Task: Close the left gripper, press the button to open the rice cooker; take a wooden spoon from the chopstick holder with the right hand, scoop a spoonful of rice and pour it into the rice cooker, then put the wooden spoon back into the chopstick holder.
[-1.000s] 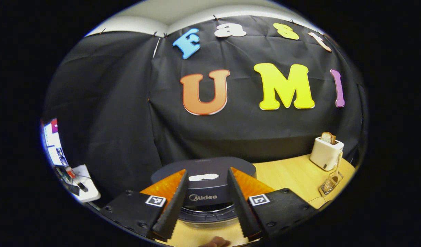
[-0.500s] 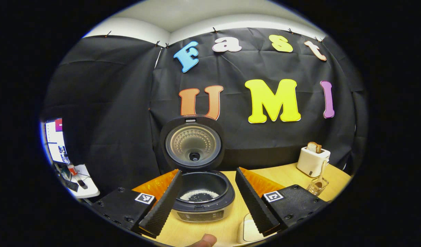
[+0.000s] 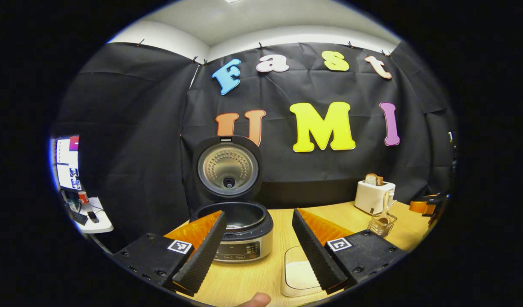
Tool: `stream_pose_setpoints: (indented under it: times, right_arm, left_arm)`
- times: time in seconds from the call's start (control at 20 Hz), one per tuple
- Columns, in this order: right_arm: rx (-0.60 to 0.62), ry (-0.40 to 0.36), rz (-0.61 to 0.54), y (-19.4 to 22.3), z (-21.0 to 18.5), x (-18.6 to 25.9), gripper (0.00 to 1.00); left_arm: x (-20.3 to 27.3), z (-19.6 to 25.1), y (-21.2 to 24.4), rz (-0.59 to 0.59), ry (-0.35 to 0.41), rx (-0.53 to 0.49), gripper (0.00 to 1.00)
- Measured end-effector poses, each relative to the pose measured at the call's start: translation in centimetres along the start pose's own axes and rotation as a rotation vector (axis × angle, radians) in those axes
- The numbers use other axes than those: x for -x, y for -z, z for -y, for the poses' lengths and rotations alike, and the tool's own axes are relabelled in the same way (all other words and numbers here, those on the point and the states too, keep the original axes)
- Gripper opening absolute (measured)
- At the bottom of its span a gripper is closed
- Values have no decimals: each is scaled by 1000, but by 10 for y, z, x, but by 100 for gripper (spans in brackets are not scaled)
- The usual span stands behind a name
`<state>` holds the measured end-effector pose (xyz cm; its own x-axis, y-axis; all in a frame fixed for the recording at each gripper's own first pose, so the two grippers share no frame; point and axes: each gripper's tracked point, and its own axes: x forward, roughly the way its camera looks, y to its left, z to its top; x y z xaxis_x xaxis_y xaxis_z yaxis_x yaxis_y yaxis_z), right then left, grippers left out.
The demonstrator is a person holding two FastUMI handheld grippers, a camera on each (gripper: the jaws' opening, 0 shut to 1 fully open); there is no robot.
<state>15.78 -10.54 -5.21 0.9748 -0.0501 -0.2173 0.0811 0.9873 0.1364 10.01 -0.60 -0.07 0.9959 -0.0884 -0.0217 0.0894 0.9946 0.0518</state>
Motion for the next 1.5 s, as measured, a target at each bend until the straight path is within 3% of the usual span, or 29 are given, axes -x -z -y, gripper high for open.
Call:
stream_pose_setpoints:
  times: [0.15, 0.2, 0.3, 0.45, 0.5, 0.55, 0.6, 0.75, 0.9, 0.95, 1.0, 1.1, 1.25, 1.3, 1.5]
  right_arm:
    - [34, 12, -40, -7, 6, -46, 100]
    - [61, 15, -49, -8, 7, -63, 95]
    - [103, 28, -96, -4, 8, -94, 96]
    - [92, 19, -170, 5, 4, -134, 96]
    - [86, 14, -181, 4, 3, -145, 92]
    - [85, 22, -186, 2, 5, -155, 96]
    - [81, 26, -186, -3, 6, -165, 92]
    - [58, 23, -213, -3, 6, -186, 96]
    - [-10, -23, -261, 1, -1, -203, 88]
    - [-28, -21, -277, 3, 3, -209, 75]
    - [-45, -27, -292, 6, 3, -213, 72]
    - [-41, -14, -309, 10, 8, -219, 52]
    - [-62, -29, -302, 9, 7, -216, 32]
    - [-63, -22, -296, 7, 8, -212, 31]
    - [-102, -56, -267, -12, -7, -185, 23]
  left_arm:
    - [7, -7, 15, -22, -14, 20, 99]
    - [10, -10, 19, -23, -25, 23, 99]
    - [14, -11, 28, -27, -29, 37, 99]
    - [17, -12, 40, -27, -28, 50, 95]
    - [16, -12, 45, -30, -25, 52, 99]
    - [14, -9, 51, -55, -10, 49, 99]
    - [15, -6, 61, -85, -1, 43, 99]
    - [10, -7, 64, -89, -2, 26, 99]
    - [9, -16, 64, -76, -19, -9, 99]
    - [9, -25, 63, -72, -39, -22, 99]
    - [9, -34, 62, -69, -58, -25, 99]
    - [11, -41, 61, -66, -74, -6, 99]
    - [12, -47, 60, -68, -84, 5, 95]
    - [13, -48, 59, -68, -87, 0, 99]
    - [16, -53, 58, -67, -113, -6, 99]
